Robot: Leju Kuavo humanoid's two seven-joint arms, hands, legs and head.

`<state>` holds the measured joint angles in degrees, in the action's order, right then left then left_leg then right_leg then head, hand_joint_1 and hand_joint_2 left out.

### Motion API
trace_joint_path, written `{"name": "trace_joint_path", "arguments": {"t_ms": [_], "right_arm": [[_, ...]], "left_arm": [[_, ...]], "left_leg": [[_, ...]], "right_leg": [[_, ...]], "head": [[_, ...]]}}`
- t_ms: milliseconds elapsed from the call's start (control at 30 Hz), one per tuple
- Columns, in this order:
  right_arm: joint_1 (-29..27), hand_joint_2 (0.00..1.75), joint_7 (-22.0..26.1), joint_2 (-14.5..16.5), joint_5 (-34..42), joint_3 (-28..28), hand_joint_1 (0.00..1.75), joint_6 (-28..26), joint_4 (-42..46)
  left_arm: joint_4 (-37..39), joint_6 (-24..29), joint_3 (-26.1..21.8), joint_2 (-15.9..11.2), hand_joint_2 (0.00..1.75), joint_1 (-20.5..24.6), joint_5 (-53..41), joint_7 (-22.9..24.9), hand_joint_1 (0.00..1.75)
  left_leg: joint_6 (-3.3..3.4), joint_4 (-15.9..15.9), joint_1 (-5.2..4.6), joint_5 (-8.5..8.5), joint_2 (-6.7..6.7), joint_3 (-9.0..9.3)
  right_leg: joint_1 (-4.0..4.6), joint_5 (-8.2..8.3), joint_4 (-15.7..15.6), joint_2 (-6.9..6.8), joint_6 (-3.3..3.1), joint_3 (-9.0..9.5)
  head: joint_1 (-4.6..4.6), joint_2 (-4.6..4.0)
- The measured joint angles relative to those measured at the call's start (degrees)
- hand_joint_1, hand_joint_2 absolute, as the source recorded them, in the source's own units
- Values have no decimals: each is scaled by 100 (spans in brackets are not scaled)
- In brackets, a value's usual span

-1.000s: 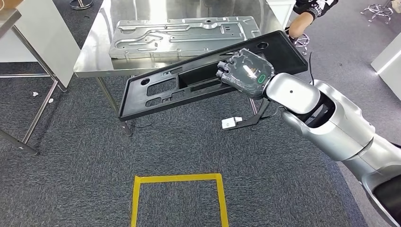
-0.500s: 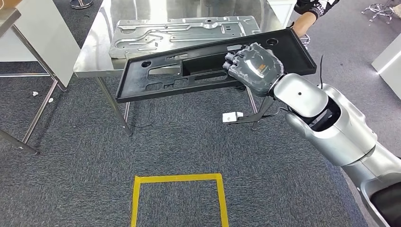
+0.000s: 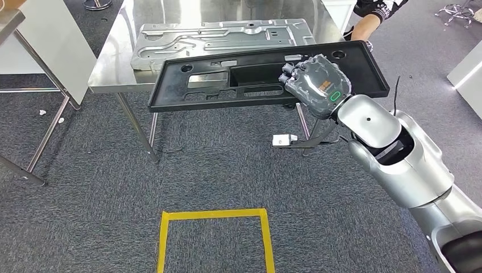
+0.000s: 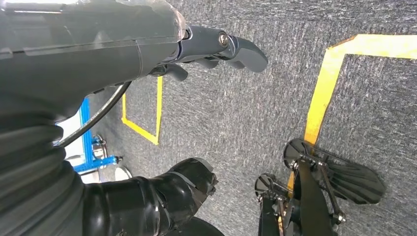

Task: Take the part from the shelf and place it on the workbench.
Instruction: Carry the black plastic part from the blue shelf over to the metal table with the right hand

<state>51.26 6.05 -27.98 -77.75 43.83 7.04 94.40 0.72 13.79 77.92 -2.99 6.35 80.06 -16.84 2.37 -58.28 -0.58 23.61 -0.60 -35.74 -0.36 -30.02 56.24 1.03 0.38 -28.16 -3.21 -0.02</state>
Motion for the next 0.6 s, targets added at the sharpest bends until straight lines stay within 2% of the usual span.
{"name": "trace_joint_path", "arguments": {"t_ms": [200,267,333,400,433,467,500,567,600], "right_arm": [[-117,175,64,0,-56,-92,175,4,2],[-149,175,84,-2,-67,-109,175,5,5],[-164,175,108,-6,-74,-119,175,6,4],[-198,175,146,-8,-74,-118,175,11,-8],[-219,175,169,-8,-74,-112,175,18,-20],[-234,175,197,-8,-71,-99,175,27,-33],[-240,175,225,-8,-56,-83,175,38,-46],[-244,175,270,-8,-5,-41,175,68,-71],[-243,175,287,-4,26,-12,175,86,-84]], "left_arm": [[0,23,-13,1,175,8,0,-61,0],[0,33,-31,3,175,6,0,-49,0],[0,39,-51,4,175,0,0,-38,0],[0,31,-75,4,175,-4,0,-30,0],[0,23,-86,4,175,-8,0,-27,0],[0,13,-93,4,175,-12,0,-23,0],[0,3,-98,5,175,-17,0,-18,0],[0,-12,-103,6,175,-24,0,-11,0],[0,-16,-107,7,175,-19,0,-9,0]], "left_leg": [[126,34,-16,81,-1,49],[207,128,10,135,0,160],[254,166,19,195,10,270],[244,161,22,269,19,366],[229,159,23,320,18,431],[211,157,26,379,17,516],[190,155,30,447,16,616],[130,141,34,602,20,791],[90,143,33,669,22,849]], "right_leg": [[-22,-4,12,1,88,45],[-23,-55,248,-15,130,-31],[-40,-278,840,-35,164,-400],[-54,-481,1548,-45,201,-943],[-65,-482,1713,-52,212,-1141],[-76,-391,1666,-63,216,-1241],[-87,-207,1413,-78,212,-1236],[-88,400,677,-128,178,-1122],[-62,629,420,-152,144,-1075]], "head": [[0,0],[-7,0],[-18,0],[-19,0],[-19,0],[-18,0],[-19,0],[-14,0],[-9,0]]}}
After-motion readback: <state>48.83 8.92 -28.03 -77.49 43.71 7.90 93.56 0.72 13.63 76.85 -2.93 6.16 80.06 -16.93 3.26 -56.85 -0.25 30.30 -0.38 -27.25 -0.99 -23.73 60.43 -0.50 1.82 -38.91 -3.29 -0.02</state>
